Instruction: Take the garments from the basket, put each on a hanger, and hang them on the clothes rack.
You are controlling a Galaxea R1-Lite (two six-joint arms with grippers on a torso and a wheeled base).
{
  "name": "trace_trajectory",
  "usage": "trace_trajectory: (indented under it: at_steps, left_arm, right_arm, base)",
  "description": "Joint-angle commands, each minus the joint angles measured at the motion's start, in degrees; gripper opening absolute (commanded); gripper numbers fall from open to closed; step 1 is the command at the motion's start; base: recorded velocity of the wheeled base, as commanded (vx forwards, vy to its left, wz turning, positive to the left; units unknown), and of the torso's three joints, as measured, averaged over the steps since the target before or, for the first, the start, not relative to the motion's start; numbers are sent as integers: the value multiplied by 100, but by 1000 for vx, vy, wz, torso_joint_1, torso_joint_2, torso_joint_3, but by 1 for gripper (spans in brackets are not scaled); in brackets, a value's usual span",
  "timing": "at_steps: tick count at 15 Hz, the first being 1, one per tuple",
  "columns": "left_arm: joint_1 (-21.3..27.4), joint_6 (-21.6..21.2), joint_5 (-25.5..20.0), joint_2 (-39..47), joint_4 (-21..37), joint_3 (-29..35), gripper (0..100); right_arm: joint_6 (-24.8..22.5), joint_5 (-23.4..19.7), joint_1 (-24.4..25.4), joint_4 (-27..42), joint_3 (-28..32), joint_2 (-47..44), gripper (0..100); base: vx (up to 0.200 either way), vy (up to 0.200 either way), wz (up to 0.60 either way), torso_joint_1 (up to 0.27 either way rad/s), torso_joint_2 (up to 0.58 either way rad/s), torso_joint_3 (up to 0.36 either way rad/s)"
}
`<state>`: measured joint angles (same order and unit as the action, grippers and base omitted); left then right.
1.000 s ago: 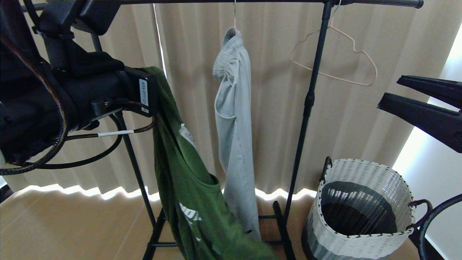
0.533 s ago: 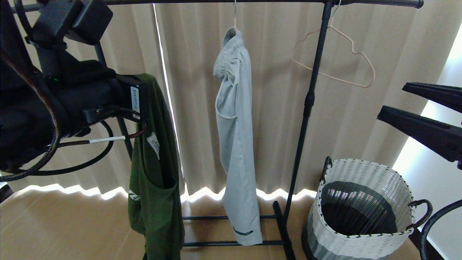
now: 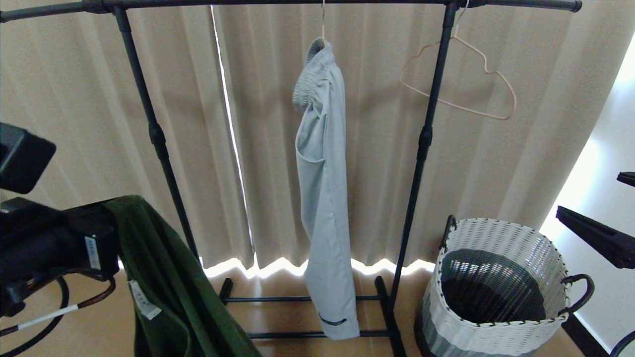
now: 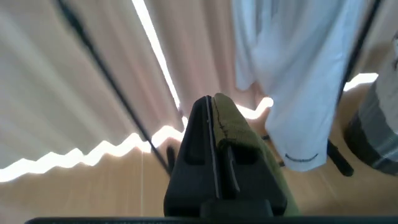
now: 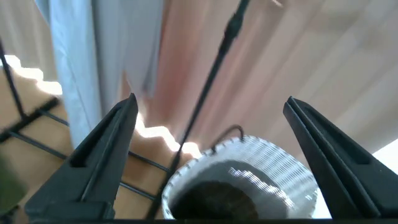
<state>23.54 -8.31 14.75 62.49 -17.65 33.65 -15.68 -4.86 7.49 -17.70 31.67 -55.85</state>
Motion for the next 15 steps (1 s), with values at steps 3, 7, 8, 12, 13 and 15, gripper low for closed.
trace_trajectory:
  at_steps: [3,7,8,12,13,15]
  left_arm:
    - [-552,568,-42,-571,-19,-403,0]
    - [-552,269,-139,-984,-581,-1009,0]
    - [-552,172,-139,-1002,-599,-1009,0]
    - [-807,216,-148,-879,-748,-956,0]
    - [-869,225,-148,-879,-792,-956,0]
    - [-1326,199,-148,-747,-951,-974,0]
  right_arm:
    - [3,29,-177,-14,-73,74,100]
    - [21,21,-291,-23,-249,100,100]
    - [30,21,-309,-23,-240,91,100]
    - [21,21,-625,-23,-232,47,100]
    - [21,21,-625,-23,-240,47,100]
    - [30,21,-625,-23,-232,39,100]
  base:
    - [0,0,0,0,0,0]
    - [0,0,0,0,0,0]
    - [0,0,0,0,0,0]
    - [0,0,0,0,0,0]
    - [0,0,0,0,0,0]
    - [0,0,0,0,0,0]
